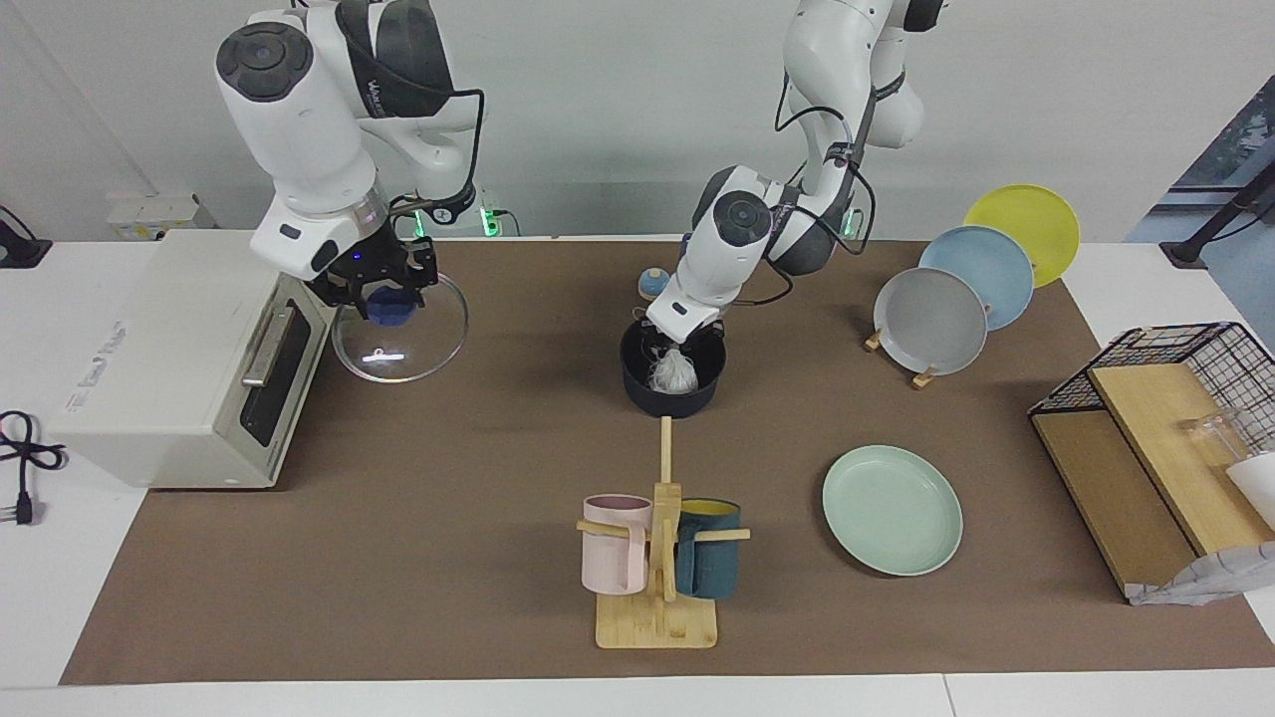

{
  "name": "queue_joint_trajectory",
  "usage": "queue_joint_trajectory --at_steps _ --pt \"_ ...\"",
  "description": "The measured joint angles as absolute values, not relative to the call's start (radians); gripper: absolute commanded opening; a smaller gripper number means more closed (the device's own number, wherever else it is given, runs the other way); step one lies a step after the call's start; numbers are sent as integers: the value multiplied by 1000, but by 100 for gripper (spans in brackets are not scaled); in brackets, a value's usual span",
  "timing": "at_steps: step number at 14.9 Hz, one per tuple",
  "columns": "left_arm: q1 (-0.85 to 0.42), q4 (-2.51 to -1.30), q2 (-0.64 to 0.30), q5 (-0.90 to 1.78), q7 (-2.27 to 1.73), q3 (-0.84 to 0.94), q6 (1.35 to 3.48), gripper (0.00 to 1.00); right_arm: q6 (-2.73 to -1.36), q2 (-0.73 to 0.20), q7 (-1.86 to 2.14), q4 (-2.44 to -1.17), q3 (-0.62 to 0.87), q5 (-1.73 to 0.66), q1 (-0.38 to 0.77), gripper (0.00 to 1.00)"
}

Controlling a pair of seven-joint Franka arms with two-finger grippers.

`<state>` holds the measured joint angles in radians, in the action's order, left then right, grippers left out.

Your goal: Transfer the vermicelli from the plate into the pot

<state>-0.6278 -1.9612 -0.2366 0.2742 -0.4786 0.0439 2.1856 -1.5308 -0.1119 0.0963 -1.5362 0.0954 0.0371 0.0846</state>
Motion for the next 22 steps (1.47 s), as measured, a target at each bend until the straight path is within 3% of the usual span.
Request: queue_joint_trajectory --at_steps 1,2,5,8,11,15,18,22 --pt "-626 -1961 -238 274 -474 44 2194 63 -1532 -112 84 -1536 96 37 93 0" --pt "-626 -1961 -239 274 -469 44 2200 100 -1532 -112 79 -1536 96 37 98 0" --pt "-618 -1950 -231 274 -448 38 2190 100 -1540 -112 61 -1536 96 37 101 0" --pt "-544 -1896 -165 274 -360 27 2014 100 -1596 -120 -6 -1541 119 29 121 0" --pt "-395 -1809 -68 273 -248 21 1789 100 -1679 -164 -223 -1545 136 24 257 0" --pt "-210 -1778 28 194 -102 14 1680 100 -1765 -244 -489 -1525 144 24 434 0" --pt "-178 -1770 52 94 -86 15 1675 100 -1817 -301 -610 -1514 144 26 529 0" --pt "-166 -1689 55 31 -86 14 1625 100 -1854 -362 -655 -1518 143 28 575 0"
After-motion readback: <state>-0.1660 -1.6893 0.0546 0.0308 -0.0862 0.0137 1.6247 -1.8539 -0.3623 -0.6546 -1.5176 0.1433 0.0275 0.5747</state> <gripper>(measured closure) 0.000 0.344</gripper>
